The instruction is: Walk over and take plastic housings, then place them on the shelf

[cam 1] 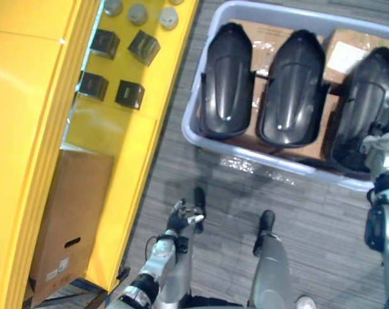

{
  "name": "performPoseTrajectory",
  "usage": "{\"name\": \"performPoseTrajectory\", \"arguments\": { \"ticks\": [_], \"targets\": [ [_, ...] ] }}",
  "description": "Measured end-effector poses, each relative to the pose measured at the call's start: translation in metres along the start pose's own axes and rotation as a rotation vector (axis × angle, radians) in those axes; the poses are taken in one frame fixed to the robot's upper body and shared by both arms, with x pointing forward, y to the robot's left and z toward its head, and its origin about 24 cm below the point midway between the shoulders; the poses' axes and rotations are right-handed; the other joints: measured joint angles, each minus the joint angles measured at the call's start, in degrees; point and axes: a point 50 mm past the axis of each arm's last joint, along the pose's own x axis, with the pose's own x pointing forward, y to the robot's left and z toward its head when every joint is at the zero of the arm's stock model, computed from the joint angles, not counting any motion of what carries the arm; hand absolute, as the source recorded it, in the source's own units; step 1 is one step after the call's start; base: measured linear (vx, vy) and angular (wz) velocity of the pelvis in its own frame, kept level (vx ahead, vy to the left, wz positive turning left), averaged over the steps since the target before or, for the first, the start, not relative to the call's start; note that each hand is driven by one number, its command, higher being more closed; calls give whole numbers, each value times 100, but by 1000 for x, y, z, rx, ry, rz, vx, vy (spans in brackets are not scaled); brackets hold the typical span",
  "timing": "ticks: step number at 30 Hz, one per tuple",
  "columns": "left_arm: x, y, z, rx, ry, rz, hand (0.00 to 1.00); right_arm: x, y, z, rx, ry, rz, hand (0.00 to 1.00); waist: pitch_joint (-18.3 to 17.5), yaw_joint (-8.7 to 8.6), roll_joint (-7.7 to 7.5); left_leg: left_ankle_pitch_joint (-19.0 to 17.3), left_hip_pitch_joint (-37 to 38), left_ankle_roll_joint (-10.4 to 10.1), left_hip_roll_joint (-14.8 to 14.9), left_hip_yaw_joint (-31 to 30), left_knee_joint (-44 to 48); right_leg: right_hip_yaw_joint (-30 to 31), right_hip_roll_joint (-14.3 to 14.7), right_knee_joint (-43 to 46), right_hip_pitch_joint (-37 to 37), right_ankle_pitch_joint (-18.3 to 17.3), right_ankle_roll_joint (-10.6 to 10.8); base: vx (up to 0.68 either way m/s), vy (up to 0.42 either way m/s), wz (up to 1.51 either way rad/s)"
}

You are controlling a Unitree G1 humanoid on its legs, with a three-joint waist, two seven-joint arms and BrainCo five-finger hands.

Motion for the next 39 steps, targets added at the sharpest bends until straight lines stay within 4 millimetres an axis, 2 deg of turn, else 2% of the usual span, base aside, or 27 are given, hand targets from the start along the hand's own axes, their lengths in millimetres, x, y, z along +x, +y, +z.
{"name": "performPoseTrajectory", "arguments": {
  "ticks": [9, 12, 14, 15, 17, 19, 21, 25, 27, 29, 33, 35, 39],
  "targets": [
    [-2, -1, -2, 8, -3, -30, 0, 1, 0, -4, -203, -38, -3, 100, 0, 9, 0, 133, 199, -54, -66, -29, -275, -58, -36, -2, 149, -17, -28, 25, -27, 4],
    [-6, -15, 5, 41, -72, -183, 0, 0, 1, -2, -264, -70, 3, 100, 0, 7, 0, 140, 252, -56, -86, -40, -308, -71, -49, -7, 198, -23, -34, 25, -14, 5],
    [-9, -31, 16, 58, -135, -312, 0, 1, 0, 0, -288, -87, -5, 100, 0, -4, 0, 151, 268, -42, -108, -46, -328, -81, -64, -15, 219, -24, -33, 16, 2, 6],
    [-12, -47, 31, 58, -201, -422, 0, 0, 0, 2, -284, -96, -6, 100, 0, -30, 0, 158, 271, -36, -123, -56, -333, -101, -78, -16, 234, -25, -32, 16, 6, 6],
    [-16, -64, 50, 41, -278, -549, 0, -1, 1, 5, -295, -116, -17, 100, 0, -52, -1, 174, 271, -29, -127, -72, -329, -126, -79, -12, 261, -21, -28, 19, 2, 7],
    [-21, -83, 70, 16, -336, -678, 0, -3, 4, 12, -303, -144, -19, 100, 2, -152, -4, 194, 274, -29, -133, -140, -327, -200, -70, -19, 323, -19, -28, 19, -9, 14],
    [-25, -100, 85, 49, -366, -808, 0, -6, 6, 18, -303, -175, -36, 100, 18, -193, -29, 202, 353, -39, -115, -163, -337, -214, -44, -33, 403, -18, -30, 8, -8, 4],
    [-28, -116, 102, 83, -377, -946, 0, -15, 15, 32, -269, -226, -52, 100, 25, -344, -60, 271, 504, -69, -89, -120, -503, -203, -5, -173, 525, 55, -47, 5, -12, -5],
    [-29, -121, 111, 99, -388, -971, 0, -19, 18, 39, -247, -256, -61, 100, 50, -349, -100, 282, 571, -84, -19, -33, -564, -150, 59, -319, 579, 140, -62, 24, -16, -20],
    [-31, -124, 117, 93, -389, -989, 0, -23, 21, 47, -224, -290, -56, 100, 62, -437, -173, 339, 708, -94, -26, 8, -711, -126, 68, -432, 673, 196, -68, 41, -14, -14],
    [-35, -125, 125, 76, -376, -999, 0, -39, 28, 66, -146, -386, -57, 100, 43, -591, -397, 414, 1091, -137, -19, 117, -1021, -53, 99, -674, 948, 273, -71, 50, -16, -11],
    [-35, -118, 128, 105, -361, -970, 0, -49, 24, 76, -95, -475, -84, 100, 46, -653, -488, 450, 1388, -182, -32, 129, -1218, -62, 115, -844, 1236, 297, -74, 73, -18, -2],
    [-35, -94, 129, 124, -346, -888, 0, -63, 29, 73, -50, -533, -72, 100, -62, -712, -683, 622, 1864, -257, -70, 122, -1700, -185, 131, -1055, 1613, 317, -91, 73, -37, 6]
  ]
}}
